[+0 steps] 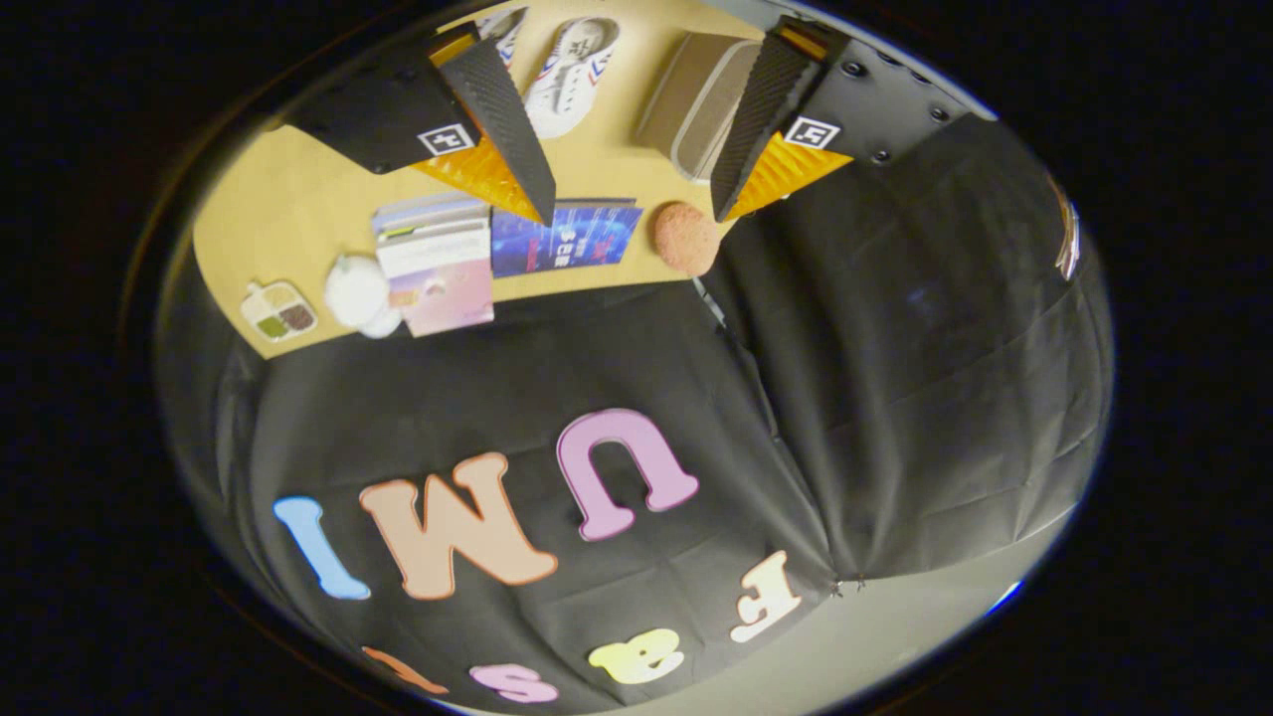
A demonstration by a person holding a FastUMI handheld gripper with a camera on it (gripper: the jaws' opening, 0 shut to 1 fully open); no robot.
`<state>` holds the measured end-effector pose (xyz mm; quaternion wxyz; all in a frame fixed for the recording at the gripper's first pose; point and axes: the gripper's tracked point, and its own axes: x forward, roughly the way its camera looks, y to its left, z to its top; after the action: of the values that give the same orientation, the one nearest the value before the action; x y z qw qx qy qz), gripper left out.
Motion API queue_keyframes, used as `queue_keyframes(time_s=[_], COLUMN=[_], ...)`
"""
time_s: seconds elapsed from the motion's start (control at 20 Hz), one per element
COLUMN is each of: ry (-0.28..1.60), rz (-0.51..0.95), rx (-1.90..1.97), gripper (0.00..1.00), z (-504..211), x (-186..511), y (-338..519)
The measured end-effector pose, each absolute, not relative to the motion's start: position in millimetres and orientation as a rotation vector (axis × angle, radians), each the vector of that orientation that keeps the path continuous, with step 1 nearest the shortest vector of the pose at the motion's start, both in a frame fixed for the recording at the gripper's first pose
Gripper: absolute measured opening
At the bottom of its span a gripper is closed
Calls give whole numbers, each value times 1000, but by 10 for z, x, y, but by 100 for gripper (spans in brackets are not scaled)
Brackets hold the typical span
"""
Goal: Open the storage box then place both shoes into the box .Put the left shoe in first, then the right shoe, with the right side of both shoes facing outward in a uniform manner.
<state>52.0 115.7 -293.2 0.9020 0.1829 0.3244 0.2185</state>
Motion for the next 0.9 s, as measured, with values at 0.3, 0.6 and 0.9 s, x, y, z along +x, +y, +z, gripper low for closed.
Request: queue_keyframes(time_s=[0.3,0.6,0.9], ry=[857,975,1049], rz=[524,526,519], rx=[564,775,964], gripper=[98,99,99], z=[-3655,-4131,-4363], x=[227,39,-92], y=[1625,1965,2335])
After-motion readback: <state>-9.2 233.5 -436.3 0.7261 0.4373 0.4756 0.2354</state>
